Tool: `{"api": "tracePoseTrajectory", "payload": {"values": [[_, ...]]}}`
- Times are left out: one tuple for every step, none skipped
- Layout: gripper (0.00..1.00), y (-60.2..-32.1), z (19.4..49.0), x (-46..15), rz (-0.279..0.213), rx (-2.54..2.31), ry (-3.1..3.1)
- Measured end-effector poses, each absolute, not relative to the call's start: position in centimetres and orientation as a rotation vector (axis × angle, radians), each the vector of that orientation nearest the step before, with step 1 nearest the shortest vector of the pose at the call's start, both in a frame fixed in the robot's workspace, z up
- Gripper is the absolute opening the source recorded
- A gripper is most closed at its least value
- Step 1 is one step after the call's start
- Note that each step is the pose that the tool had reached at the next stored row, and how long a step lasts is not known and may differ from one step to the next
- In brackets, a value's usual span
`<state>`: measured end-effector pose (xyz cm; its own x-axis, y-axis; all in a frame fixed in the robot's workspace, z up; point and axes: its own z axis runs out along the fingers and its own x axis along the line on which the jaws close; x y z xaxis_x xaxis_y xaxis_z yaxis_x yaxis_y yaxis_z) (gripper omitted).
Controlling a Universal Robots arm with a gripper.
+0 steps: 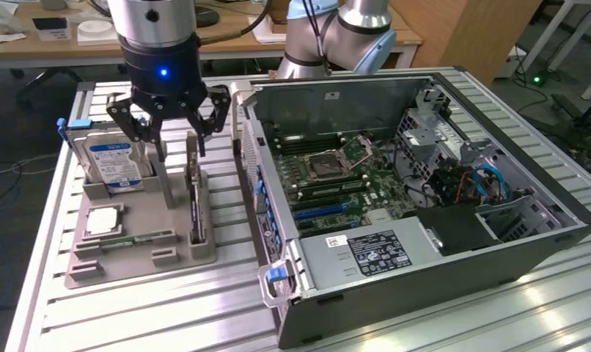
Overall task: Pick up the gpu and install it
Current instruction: 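Pick up the gpu and move the gpu toward the slot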
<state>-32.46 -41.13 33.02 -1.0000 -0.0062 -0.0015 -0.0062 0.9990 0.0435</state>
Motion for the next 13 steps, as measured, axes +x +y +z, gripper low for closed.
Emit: {"api": "tracePoseTrajectory", "payload": {"values": [[0.59,-41.1,32.8,-32.5,0.068,-0.010,3.139],[0.59,-41.1,32.7,-32.5,0.068,-0.010,3.139],[0.59,-41.1,32.5,-32.5,0.068,-0.010,3.139],[0.59,-41.1,32.3,-32.5,0.068,-0.010,3.139],[0.59,-41.1,32.1,-32.5,0.068,-0.010,3.139],[0.59,-41.1,32.0,-32.5,0.068,-0.010,3.139],[0.59,-41.1,31.8,-32.5,0.068,-0.010,3.139],[0.59,-41.1,31.7,-32.5,0.068,-0.010,3.139],[0.59,-41.1,31.5,-32.5,0.068,-0.010,3.139],[0.59,-41.1,31.4,-32.5,0.068,-0.010,3.139],[0.59,-41.1,31.3,-32.5,0.068,-0.010,3.139],[0.59,-41.1,31.1,-32.5,0.068,-0.010,3.139],[0.59,-41.2,31.0,-32.5,0.068,-0.009,3.140]]}}
